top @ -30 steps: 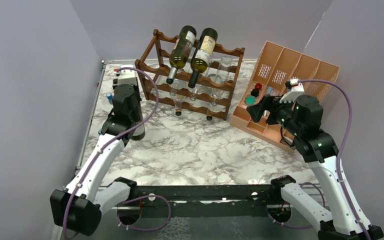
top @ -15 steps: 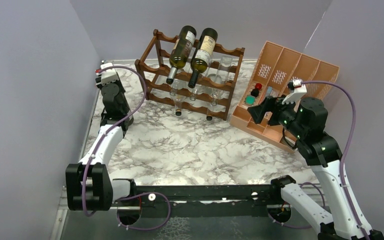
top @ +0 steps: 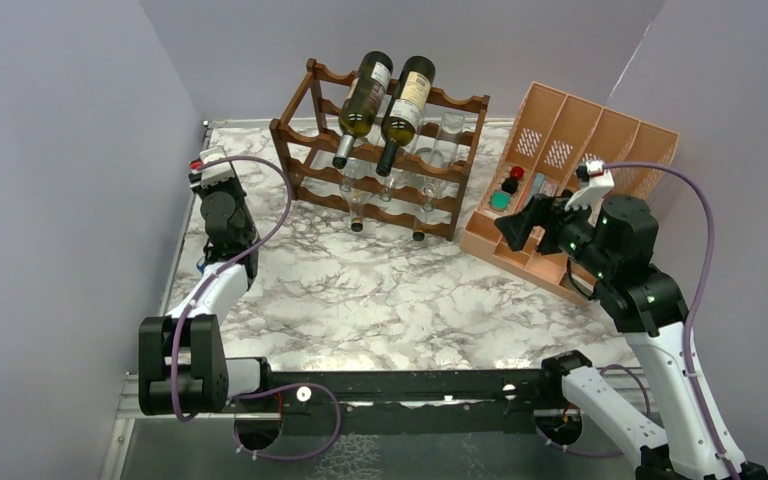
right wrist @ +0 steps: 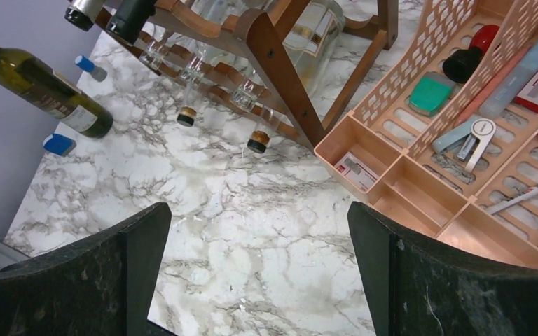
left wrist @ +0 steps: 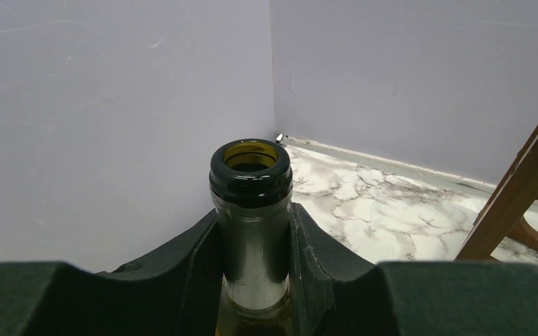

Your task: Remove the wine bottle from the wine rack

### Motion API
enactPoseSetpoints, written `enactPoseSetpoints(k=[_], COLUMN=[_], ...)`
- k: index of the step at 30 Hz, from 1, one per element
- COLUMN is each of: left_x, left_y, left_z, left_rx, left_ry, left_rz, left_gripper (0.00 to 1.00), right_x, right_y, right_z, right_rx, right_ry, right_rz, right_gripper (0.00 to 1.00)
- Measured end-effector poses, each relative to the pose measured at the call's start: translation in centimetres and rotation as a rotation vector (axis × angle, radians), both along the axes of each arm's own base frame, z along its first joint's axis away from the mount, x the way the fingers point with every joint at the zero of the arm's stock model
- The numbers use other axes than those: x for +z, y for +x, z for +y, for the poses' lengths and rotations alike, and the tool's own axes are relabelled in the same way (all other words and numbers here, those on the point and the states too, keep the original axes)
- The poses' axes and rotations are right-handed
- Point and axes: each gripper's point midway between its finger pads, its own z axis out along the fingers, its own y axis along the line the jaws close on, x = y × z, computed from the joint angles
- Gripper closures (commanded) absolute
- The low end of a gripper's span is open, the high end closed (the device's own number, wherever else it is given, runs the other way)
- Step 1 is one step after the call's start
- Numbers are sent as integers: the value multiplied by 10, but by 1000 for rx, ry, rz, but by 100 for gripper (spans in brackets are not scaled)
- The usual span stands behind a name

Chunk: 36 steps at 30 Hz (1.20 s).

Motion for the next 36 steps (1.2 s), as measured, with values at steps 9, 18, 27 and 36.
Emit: enactPoseSetpoints(k=[9,18,27,36], left_x=[1,0,0,23], left_y=[-3,-15,-29,-41], left_z=[-4,-4,-11,-7], left_rx=[-17,38,79,127], left_ry=[13,19,36,24], left_rz=[-40,-44,-35,-110], left_gripper=[98,75,44,12], right_x=[4,5,5,8], right_y=[-4,-5,-5,-8], right_z=[0,0,0,0], right_rx=[-3,-4,-6,-8], right_ry=[20,22,30,39], right_rz=[-9,-10,-7,-19], right_gripper=[0,1,1,1])
